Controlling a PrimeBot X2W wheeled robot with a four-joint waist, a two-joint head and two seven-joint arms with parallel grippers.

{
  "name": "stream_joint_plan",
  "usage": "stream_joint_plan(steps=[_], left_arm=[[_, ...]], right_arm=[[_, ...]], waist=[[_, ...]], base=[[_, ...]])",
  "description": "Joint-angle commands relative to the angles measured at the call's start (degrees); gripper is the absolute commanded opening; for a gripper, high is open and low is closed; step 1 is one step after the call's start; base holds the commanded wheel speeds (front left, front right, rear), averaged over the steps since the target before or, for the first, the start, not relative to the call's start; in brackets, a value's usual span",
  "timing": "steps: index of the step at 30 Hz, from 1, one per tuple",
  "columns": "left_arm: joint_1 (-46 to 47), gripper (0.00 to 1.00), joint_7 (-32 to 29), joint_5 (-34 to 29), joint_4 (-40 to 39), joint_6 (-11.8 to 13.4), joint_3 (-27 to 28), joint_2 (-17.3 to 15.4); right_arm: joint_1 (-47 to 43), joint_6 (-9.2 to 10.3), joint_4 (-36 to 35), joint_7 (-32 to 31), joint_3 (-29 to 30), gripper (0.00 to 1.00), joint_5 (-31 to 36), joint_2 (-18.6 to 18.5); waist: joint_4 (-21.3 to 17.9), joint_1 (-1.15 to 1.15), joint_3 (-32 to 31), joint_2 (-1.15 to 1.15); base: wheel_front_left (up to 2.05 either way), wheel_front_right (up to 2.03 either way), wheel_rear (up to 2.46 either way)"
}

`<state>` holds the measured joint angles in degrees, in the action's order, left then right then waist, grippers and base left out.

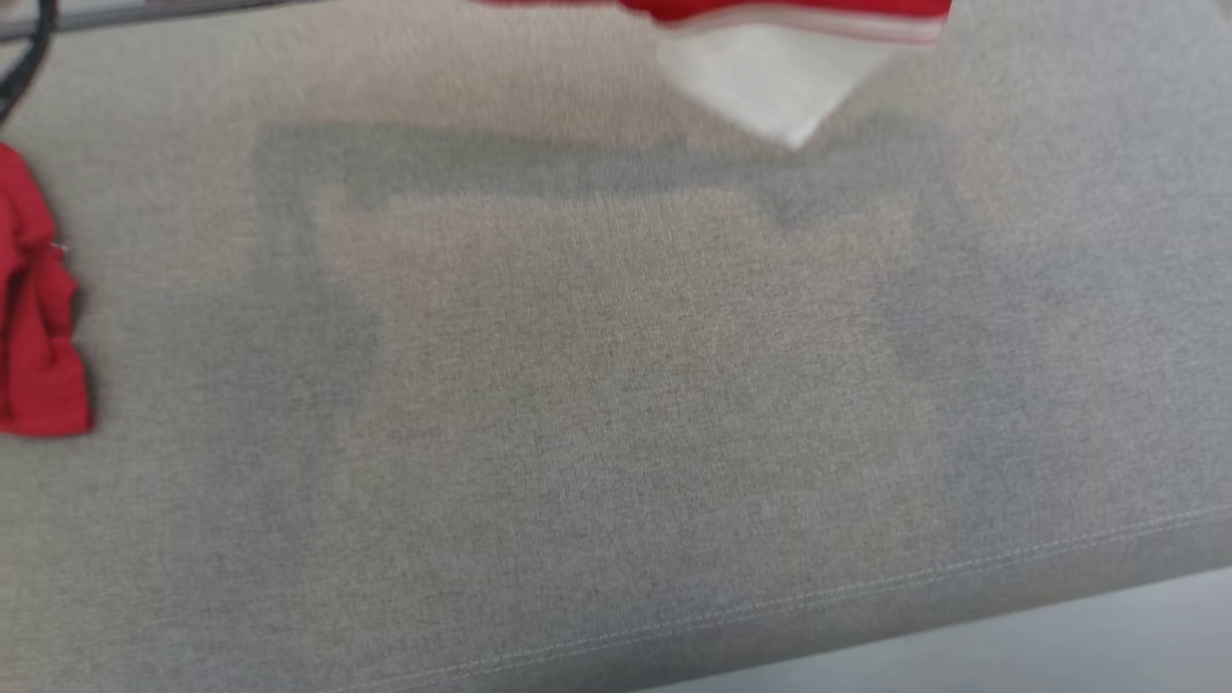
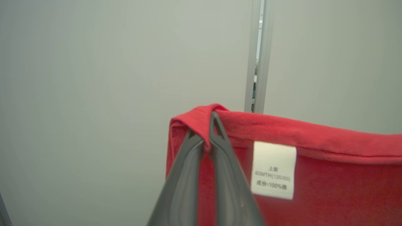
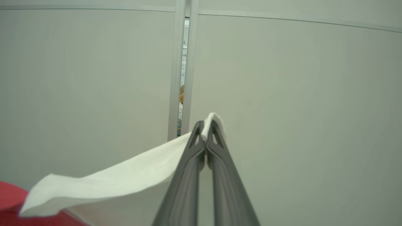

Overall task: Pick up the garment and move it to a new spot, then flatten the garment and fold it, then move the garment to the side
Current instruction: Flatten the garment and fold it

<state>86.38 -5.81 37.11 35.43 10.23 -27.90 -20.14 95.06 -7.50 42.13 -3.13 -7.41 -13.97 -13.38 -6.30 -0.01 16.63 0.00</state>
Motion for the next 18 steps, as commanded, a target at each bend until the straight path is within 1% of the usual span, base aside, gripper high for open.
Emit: stream_joint_plan(steps=[1, 4, 7, 8, 10, 11, 14, 16, 18], left_arm=[[1.0, 0.0, 0.9, -1.1, 1.0, -0.4, -0.4, 0.1], [5.1, 0.0, 6.2, -3.6, 4.0, -0.4, -0.6, -0.3], [9.5, 0.0, 13.1, -5.6, 5.9, 1.0, 0.4, -1.0], [10.5, 0.0, 15.7, -6.6, 6.4, 1.3, 0.6, -1.3], [12.9, 0.0, 18.7, -7.2, 7.1, 2.3, 1.7, -1.9], [13.8, 0.0, 19.5, -8.0, 7.3, 2.3, 1.9, -2.3], [13.7, 0.0, 20.6, -7.8, 9.3, 2.7, 3.4, -3.2], [11.2, 0.0, 20.8, -6.7, 12.0, 2.8, 5.0, -3.5], [9.8, 0.0, 20.9, -5.6, 13.4, 2.0, 6.1, -3.3]], right_arm=[[0.8, 0.02, 1.0, 1.5, 0.4, 0.0, 1.1, 0.6], [5.0, 0.02, 3.8, 7.4, 2.5, 0.0, 5.1, 2.3], [8.5, 0.02, 5.3, 13.8, 6.5, 0.0, 8.6, 4.5], [9.2, 0.02, 5.8, 15.3, 7.9, 0.0, 9.8, 5.2], [10.5, 0.02, 6.4, 17.0, 10.8, 0.0, 10.8, 7.0], [10.8, 0.02, 6.7, 17.5, 12.0, 0.0, 11.1, 7.7], [9.8, 0.03, 8.2, 18.2, 13.6, 0.0, 11.5, 9.0], [7.7, 0.05, 10.1, 18.4, 12.9, 0.0, 10.6, 9.8], [6.9, 0.06, 10.5, 18.4, 11.5, 0.0, 9.4, 10.0]], waist=[[-1.4, 0.01, 7.4, 0.0], [-2.2, 0.01, 9.4, 0.0], [-3.3, 0.01, 11.9, 0.0], [-3.7, 0.01, 12.8, 0.0], [-4.4, 0.01, 15.0, 0.0], [-4.7, 0.01, 16.2, 0.0], [-5.4, 0.01, 18.7, 0.0], [-5.9, 0.01, 20.0, 0.0], [-6.1, 0.01, 20.8, 0.0]], base=[[0.0, 0.0, 0.0], [0.0, 0.0, 0.0], [0.0, 0.0, 0.0], [0.0, 0.0, 0.0], [0.0, 0.0, 0.0], [0.0, 0.0, 0.0], [0.0, 0.0, 0.0], [0.0, 0.0, 0.0], [0.0, 0.0, 0.0]])
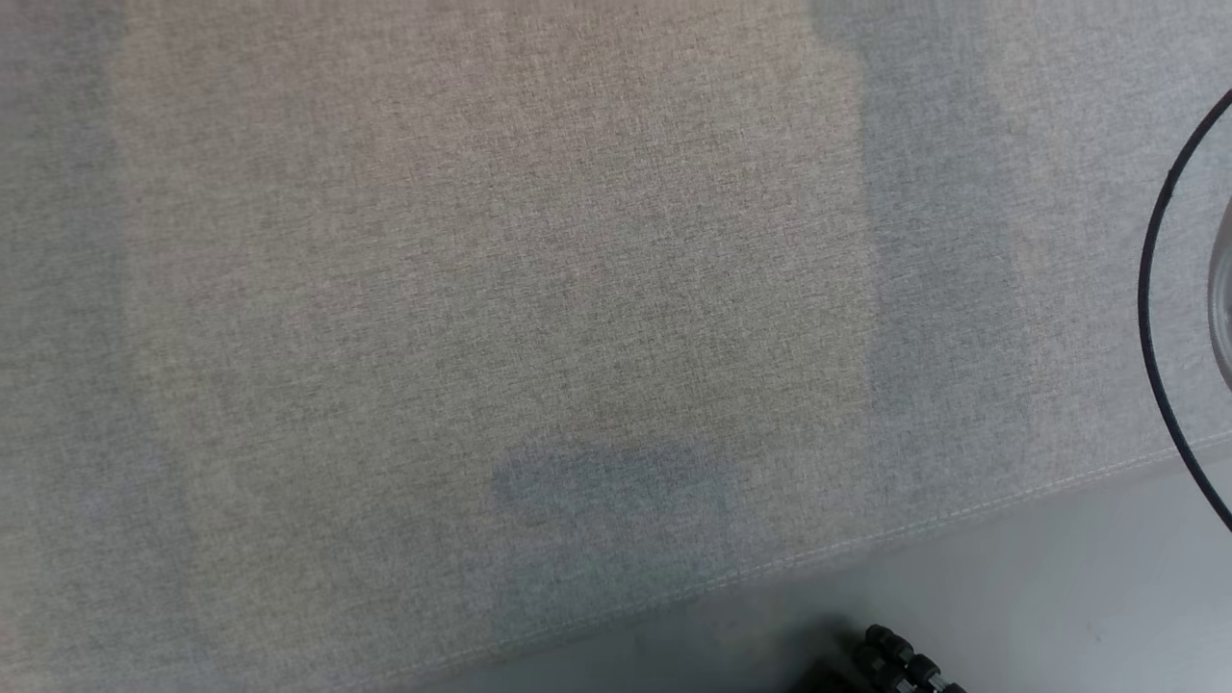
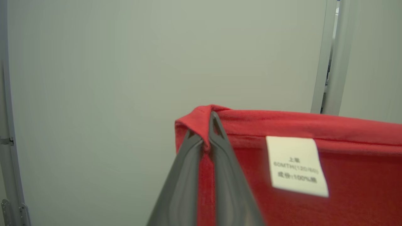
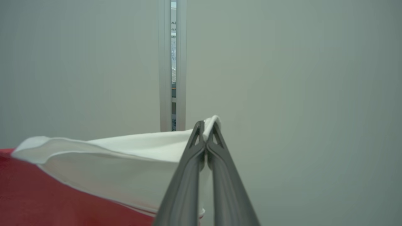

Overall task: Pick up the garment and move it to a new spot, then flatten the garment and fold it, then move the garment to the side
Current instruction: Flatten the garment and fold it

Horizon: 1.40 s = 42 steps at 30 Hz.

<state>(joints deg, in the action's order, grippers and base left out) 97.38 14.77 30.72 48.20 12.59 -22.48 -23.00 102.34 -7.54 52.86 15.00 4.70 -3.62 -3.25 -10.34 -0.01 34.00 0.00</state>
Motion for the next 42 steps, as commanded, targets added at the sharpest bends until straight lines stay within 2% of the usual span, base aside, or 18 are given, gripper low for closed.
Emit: stream_joint_plan(steps=[1, 8, 12, 19, 21, 26, 29, 34, 37, 42], left_arm=[[-1.9, 0.0, 0.4, 1.0, 1.1, -0.8, 1.0, -0.3], [-6.9, 0.0, 0.5, 3.5, 1.5, -4.3, 3.6, 0.1], [-10.7, 0.0, 0.4, 4.9, 1.3, -5.8, 5.2, 0.8], [-22.7, 0.0, 0.1, 8.5, 3.5, -9.5, 6.0, 3.8], [-25.9, 0.0, -0.3, 10.1, 3.8, -10.5, 6.2, 5.5], [-36.0, 0.0, -2.2, 11.9, 3.5, -13.4, 4.9, 7.2], [-41.5, 0.0, -3.9, 13.0, 1.2, -14.6, 4.5, 6.8], [-52.9, 0.0, -6.9, 13.8, -6.1, -14.3, 3.0, 6.3], [-60.1, 0.0, -8.4, 14.2, -12.4, -12.9, 2.2, 5.6], [-71.9, 0.0, -8.9, 12.9, -23.0, -8.9, 0.8, 4.1]], right_arm=[[-1.2, 0.11, -0.1, 0.3, -1.4, 0.0, -1.9, -0.1], [-7.2, 0.1, -1.9, 0.3, -11.1, 0.0, -10.3, 0.1], [-11.1, 0.1, -3.6, 0.3, -15.7, 0.0, -15.0, -1.7], [-24.1, 0.1, -9.2, -3.0, -25.9, 0.0, -26.2, -8.9], [-28.9, 0.1, -11.7, -4.7, -27.2, 0.0, -29.8, -11.9], [-42.4, 0.1, -18.7, -8.9, -29.3, 0.0, -36.6, -17.0], [-50.2, 0.1, -23.5, -11.3, -29.4, 0.0, -39.2, -19.5], [-62.9, 0.1, -30.5, -13.7, -26.8, 0.0, -40.8, -22.1], [-70.2, 0.1, -34.9, -14.8, -23.8, 0.0, -41.1, -22.2], [-82.3, 0.09, -42.3, -17.1, -18.7, 0.0, -39.7, -20.7]], waist=[[-2.1, 0.01, 3.7, 0.0], [-1.5, 0.01, 2.8, 0.0], [-0.7, 0.01, 0.5, 0.0], [2.7, 0.01, -8.8, 0.0], [4.2, 0.01, -11.7, 0.0], [6.4, 0.01, -18.4, 0.0], [7.3, 0.01, -21.6, 0.0], [9.0, 0.01, -25.6, 0.0], [9.7, 0.01, -26.7, 0.0], [10.1, 0.01, -27.3, 0.0]], base=[[0.0, 0.0, 0.0], [0.0, 0.0, 0.0], [0.0, 0.0, 0.0], [0.0, 0.0, 0.0], [0.0, 0.0, 0.0], [0.0, 0.0, 0.0], [0.0, 0.0, 0.0], [0.0, 0.0, 0.0], [0.0, 0.0, 0.0], [0.0, 0.0, 0.0]])
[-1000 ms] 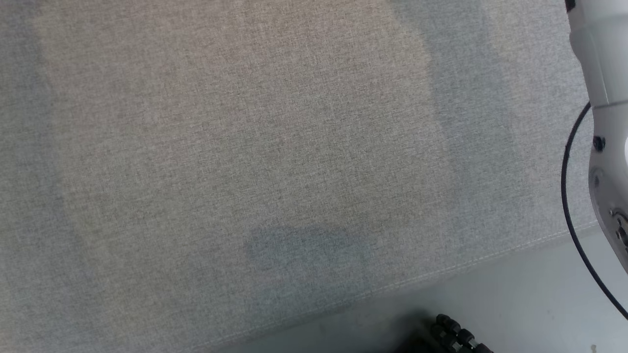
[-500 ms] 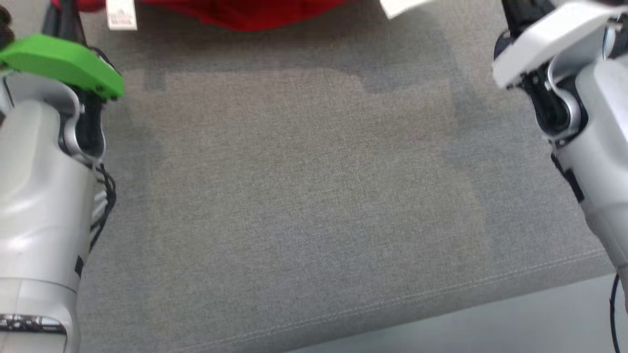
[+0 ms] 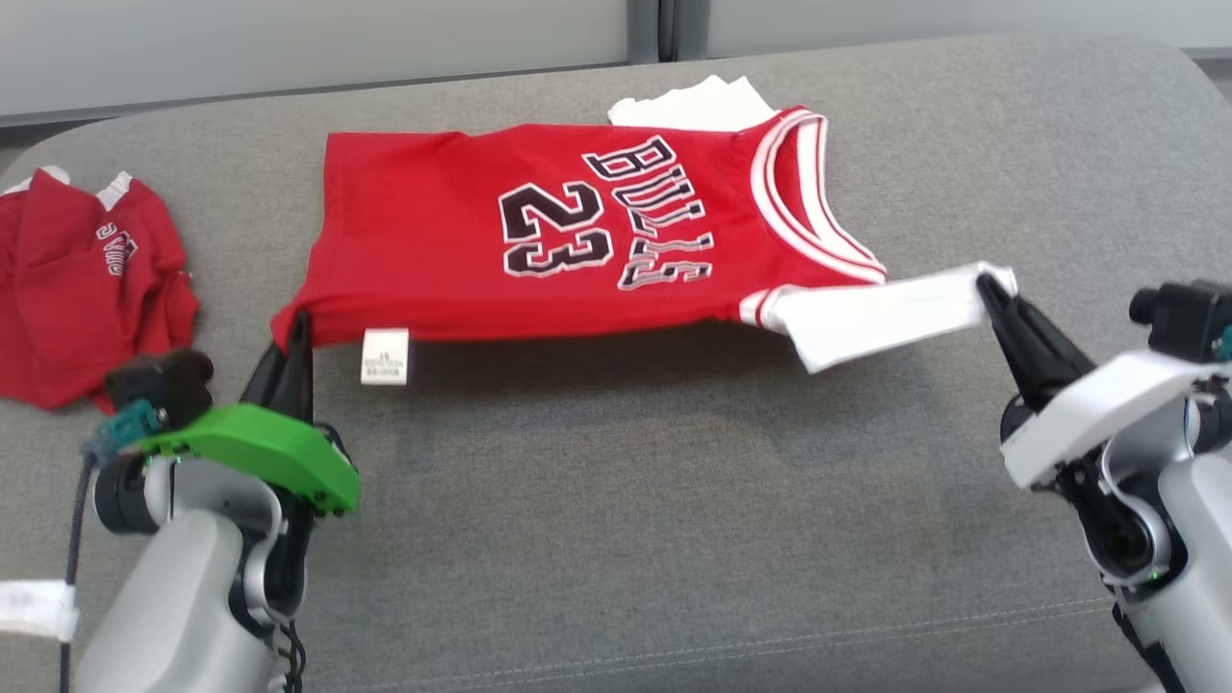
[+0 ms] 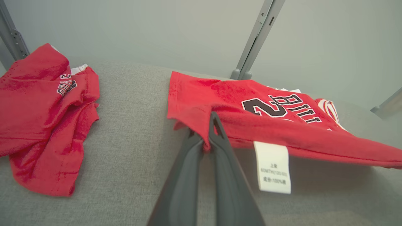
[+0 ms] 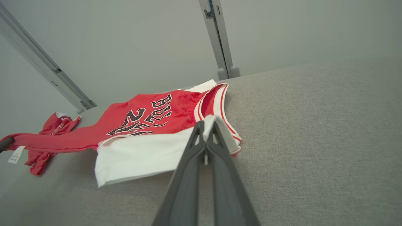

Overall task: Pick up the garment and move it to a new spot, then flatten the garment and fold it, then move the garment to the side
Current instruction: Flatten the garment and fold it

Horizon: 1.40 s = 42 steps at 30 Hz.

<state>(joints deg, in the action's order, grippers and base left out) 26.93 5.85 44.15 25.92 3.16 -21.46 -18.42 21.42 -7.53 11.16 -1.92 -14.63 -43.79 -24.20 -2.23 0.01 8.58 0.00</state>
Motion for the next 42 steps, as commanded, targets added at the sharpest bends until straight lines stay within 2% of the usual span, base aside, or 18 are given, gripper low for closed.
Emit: stream_joint_plan(steps=[1, 10, 13, 24, 29, 37, 42], left_arm=[[-3.5, 0.0, 0.0, -0.9, -2.7, 1.5, -0.5, -0.7], [-17.9, 0.0, -1.0, -4.2, -13.8, 8.9, -3.1, -3.6], [-21.1, 0.0, -1.8, -4.3, -16.4, 10.4, -3.5, -4.0], [-29.9, 0.0, -5.1, -3.5, -24.9, 14.5, -3.5, -7.1], [-33.6, 0.0, -5.6, -2.4, -27.4, 15.3, -3.5, -7.5], [-35.1, 0.0, -7.8, -1.7, -28.8, 16.2, -4.4, -7.8], [-34.4, 0.0, -9.2, 0.4, -27.4, 14.5, -4.4, -7.2]], right_arm=[[-3.7, 0.08, -2.1, -0.7, 1.7, 0.0, 1.0, 0.7], [-19.1, 0.07, -12.6, -5.9, 7.8, 0.0, 9.1, 6.3], [-22.6, 0.07, -15.0, -8.7, 8.9, 0.0, 10.9, 8.3], [-30.0, 0.07, -21.2, -15.9, 13.6, 0.0, 13.3, 11.6], [-33.1, 0.07, -22.5, -19.1, 16.3, 0.0, 13.0, 12.6], [-34.5, 0.07, -23.1, -22.2, 17.4, 0.0, 12.7, 13.0], [-33.1, 0.07, -22.5, -23.0, 17.9, 0.0, 12.4, 13.2]], waist=[[2.0, -0.01, -1.9, 0.0], [0.7, -0.01, -1.7, 0.0], [0.4, -0.01, -2.0, 0.0], [0.0, -0.01, -2.3, 0.0], [0.3, -0.01, -2.4, 0.0], [0.3, -0.01, -2.7, 0.0], [0.3, -0.01, -2.9, 0.0]], base=[[0.0, 0.0, 0.0], [0.0, 0.0, 0.0], [0.0, 0.0, 0.0], [0.0, 0.0, 0.0], [0.0, 0.0, 0.0], [0.0, 0.0, 0.0], [0.0, 0.0, 0.0]])
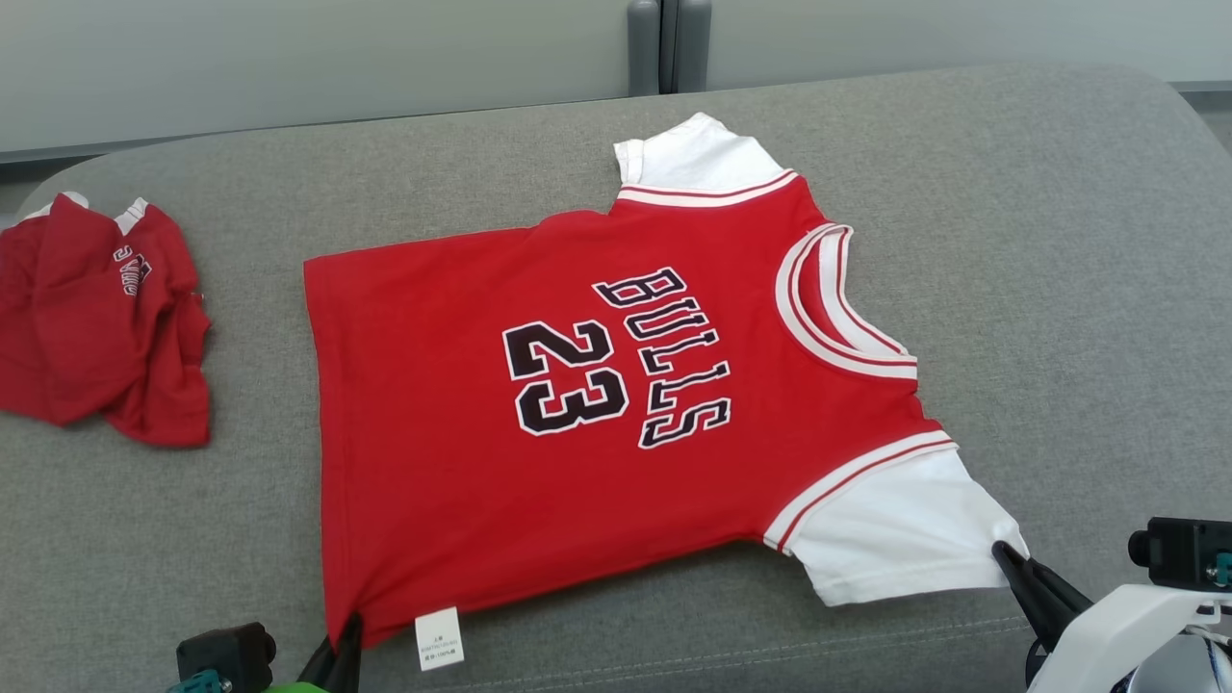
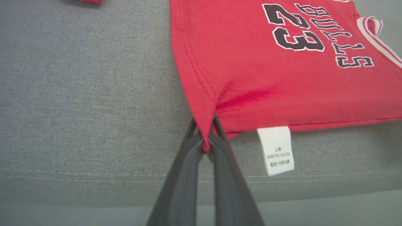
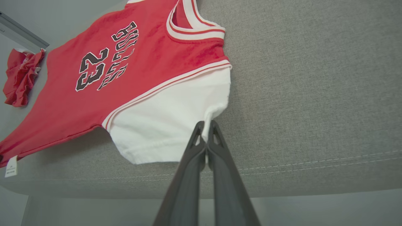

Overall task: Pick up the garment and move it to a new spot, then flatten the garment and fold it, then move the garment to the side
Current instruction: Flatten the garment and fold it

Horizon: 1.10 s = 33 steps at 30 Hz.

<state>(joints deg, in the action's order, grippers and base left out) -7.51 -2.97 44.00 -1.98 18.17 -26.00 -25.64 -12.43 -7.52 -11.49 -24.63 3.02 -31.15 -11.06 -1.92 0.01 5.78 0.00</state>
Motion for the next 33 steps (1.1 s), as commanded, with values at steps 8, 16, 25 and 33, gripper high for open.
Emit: stream_joint_plan(steps=[8, 16, 25, 33], left_arm=[[2.9, 0.0, -2.4, 2.5, 3.1, -2.1, -0.2, 0.9], [5.2, 0.0, -6.2, 4.2, 3.1, -2.0, -0.5, 0.5], [11.0, 0.0, -14.1, 7.1, 3.1, 0.6, 0.5, 0.5], [18.0, 0.0, -17.6, 7.5, 5.4, 0.9, 0.6, 1.0]], right_arm=[[3.1, 0.06, 2.1, -1.0, -0.7, 0.0, -0.4, -0.7], [5.9, 0.06, 4.1, -2.0, -1.1, 0.0, -0.9, -1.7], [14.5, 0.06, 8.6, -5.6, -1.3, 0.0, -1.4, -3.0], [25.1, 0.06, 15.8, -7.7, -3.3, 0.0, -1.5, -4.2]], waist=[[0.2, -0.01, -0.6, 0.0], [0.6, -0.01, -0.9, 0.0], [1.0, -0.01, 0.9, 0.0], [0.9, -0.01, 3.7, 0.0]], base=[[0.0, 0.0, 0.0], [0.0, 0.0, 0.0], [0.0, 0.0, 0.0], [0.0, 0.0, 0.0]])
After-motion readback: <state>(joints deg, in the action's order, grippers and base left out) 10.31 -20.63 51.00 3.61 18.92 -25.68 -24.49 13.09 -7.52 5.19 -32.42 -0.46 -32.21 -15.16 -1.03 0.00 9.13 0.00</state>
